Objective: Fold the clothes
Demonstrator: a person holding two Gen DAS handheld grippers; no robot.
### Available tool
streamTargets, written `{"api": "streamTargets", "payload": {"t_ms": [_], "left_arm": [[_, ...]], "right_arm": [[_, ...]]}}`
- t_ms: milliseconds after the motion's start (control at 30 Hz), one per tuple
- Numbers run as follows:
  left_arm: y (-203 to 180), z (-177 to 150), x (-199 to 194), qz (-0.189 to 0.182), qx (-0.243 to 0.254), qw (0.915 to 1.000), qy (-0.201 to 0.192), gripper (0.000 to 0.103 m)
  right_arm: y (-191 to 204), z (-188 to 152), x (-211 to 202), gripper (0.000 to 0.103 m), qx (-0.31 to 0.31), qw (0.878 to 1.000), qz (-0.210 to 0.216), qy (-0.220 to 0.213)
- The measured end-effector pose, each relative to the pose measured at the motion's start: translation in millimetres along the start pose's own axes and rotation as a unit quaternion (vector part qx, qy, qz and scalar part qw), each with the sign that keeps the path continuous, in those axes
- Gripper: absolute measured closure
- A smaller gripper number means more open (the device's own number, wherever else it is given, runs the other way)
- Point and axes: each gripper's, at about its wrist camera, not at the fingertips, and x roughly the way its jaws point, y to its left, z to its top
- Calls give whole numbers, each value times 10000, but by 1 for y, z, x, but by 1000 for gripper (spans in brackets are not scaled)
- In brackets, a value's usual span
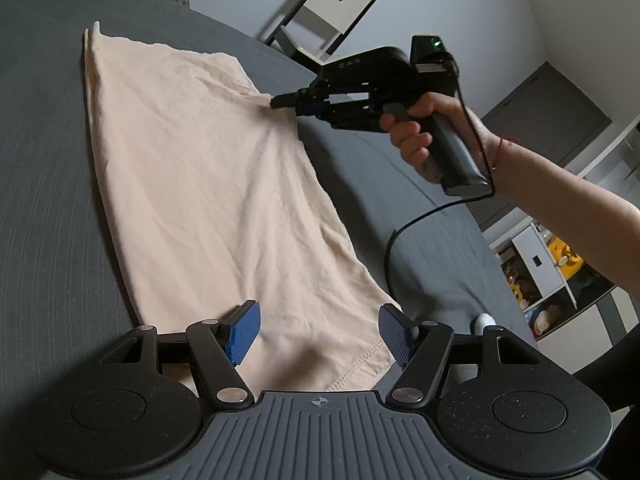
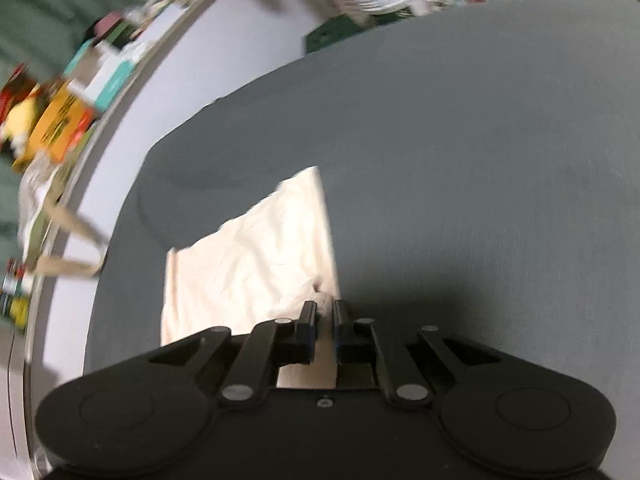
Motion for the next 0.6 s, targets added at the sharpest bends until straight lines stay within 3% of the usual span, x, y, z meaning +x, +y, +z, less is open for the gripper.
{"api": "streamTargets", "payload": {"t_ms": [67,133,200,367,467,533,600], "left_arm": [[0,-1,0,-3,-26,10000,-15,37],[0,-2,-1,-1,-35,10000,-21,37],[-2,-2,0,14,-10,10000,-18,37],[-3,-2,0,28,20,10000,-20,37],[-3,-3,0,17,8,10000,-29,37],[-3,-3,0,10,11,10000,-31,37],[-3,-3,1,3,15,10000,-29,37]], "right_arm": [[-5,3,4,93,266,9996,-10,-2],[-3,8,1,79,356,9992,-65,-188],[8,14,-6,72,117,9976,-294,-622],[44,34,11,71,-547,9936,-363,-918],[63,43,37,78,-936,9898,-740,-781],[72,48,55,96,-1115,9868,-957,-680],[79,51,66,100,-1221,9837,-1125,-692]]}}
